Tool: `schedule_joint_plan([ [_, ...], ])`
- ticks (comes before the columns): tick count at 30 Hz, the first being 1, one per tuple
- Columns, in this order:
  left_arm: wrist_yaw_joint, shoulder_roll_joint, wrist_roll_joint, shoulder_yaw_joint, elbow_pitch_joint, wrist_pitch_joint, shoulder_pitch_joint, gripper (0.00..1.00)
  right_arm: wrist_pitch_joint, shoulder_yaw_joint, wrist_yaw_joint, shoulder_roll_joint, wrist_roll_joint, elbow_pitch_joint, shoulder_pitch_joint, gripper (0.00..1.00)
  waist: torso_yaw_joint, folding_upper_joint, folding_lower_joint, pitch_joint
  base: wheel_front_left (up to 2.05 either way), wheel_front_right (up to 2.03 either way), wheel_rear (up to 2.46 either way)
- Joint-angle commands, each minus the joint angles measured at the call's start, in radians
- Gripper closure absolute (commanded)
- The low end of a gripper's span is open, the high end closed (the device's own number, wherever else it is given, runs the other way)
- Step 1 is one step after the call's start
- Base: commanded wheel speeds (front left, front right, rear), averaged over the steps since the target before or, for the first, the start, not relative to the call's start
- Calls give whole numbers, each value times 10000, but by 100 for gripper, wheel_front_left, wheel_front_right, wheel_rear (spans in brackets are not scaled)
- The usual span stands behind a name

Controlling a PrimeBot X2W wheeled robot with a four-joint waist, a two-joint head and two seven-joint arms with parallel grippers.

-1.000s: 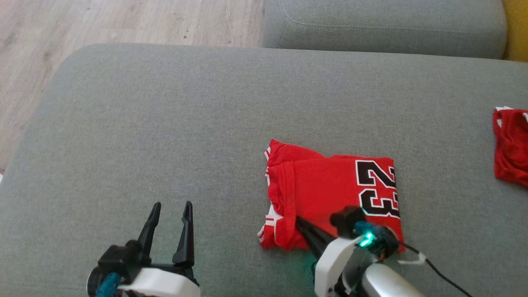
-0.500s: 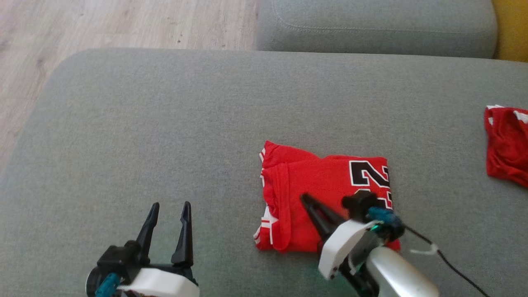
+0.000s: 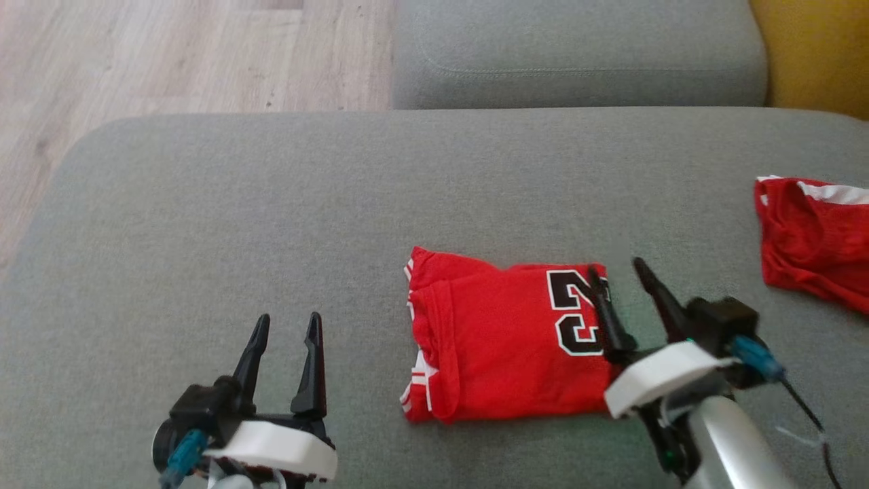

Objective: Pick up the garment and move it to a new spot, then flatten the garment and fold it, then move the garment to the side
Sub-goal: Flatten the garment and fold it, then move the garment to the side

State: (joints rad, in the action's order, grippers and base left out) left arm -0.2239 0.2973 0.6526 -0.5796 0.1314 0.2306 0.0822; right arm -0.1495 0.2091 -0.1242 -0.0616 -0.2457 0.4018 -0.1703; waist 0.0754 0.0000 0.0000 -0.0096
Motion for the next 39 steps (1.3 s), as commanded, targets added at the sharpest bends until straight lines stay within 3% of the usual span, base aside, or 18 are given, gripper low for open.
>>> schedule_joint_plan([
  [1, 37, 35, 42, 423, -190, 149, 448, 0, -75, 26, -65, 105, 63, -522, -125, 0, -54, 0, 0, -61, 0, 0, 0],
  [15, 113, 53, -161, 1144, 303, 303, -517, 0, -66, -1240, -65, 113, 190, -1872, 1662, 0, -268, 0, 0, -391, 0, 0, 0],
  [39, 275, -146, -579, 1352, 189, 311, -698, 0, 604, -1653, -65, 114, 880, -1790, 1608, 0, -8, 0, 0, -333, 0, 0, 0],
])
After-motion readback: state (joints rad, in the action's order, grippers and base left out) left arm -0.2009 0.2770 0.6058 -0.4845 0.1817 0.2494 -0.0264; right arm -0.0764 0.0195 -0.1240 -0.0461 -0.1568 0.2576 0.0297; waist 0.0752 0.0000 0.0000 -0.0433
